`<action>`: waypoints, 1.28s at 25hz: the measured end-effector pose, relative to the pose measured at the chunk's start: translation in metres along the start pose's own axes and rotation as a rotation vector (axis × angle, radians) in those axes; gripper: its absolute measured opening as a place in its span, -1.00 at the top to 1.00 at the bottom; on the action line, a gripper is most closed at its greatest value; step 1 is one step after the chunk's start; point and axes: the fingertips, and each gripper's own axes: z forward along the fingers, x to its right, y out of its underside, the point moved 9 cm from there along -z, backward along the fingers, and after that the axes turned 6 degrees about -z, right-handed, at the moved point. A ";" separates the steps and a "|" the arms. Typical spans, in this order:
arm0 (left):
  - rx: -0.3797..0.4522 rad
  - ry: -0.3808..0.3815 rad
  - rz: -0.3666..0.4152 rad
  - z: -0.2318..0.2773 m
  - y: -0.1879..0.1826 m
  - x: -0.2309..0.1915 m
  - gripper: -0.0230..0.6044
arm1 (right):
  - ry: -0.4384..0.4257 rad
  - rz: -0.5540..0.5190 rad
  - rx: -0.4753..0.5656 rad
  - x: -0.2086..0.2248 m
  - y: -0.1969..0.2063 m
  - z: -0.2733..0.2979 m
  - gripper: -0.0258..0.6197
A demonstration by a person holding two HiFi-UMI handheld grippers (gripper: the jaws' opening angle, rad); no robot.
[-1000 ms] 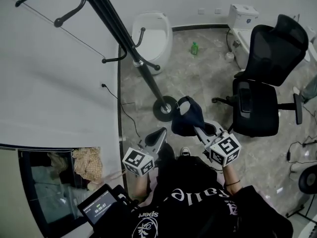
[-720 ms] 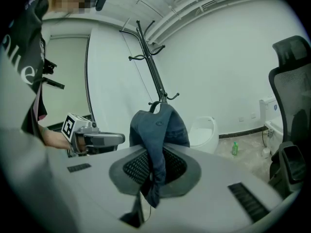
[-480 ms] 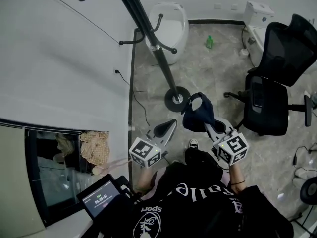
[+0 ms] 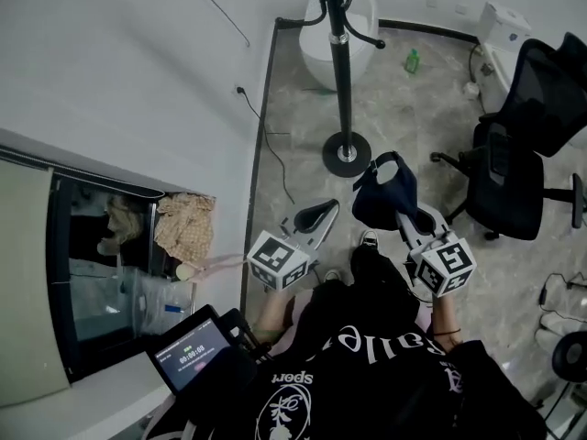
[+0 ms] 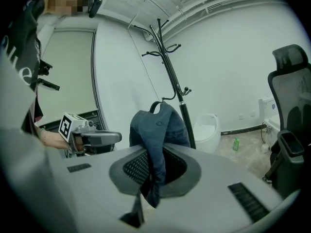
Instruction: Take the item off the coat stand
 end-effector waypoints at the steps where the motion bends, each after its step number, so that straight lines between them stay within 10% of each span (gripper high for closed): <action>1: 0.004 -0.006 0.005 -0.011 0.002 0.001 0.91 | -0.002 0.010 0.010 -0.010 0.001 -0.003 0.81; 16: 0.016 0.016 -0.022 -0.146 0.058 0.033 0.91 | 0.066 0.037 0.001 -0.149 0.047 -0.053 0.81; 32: 0.063 0.025 -0.019 -0.175 0.070 0.081 0.91 | 0.034 0.024 0.012 -0.187 0.051 -0.098 0.81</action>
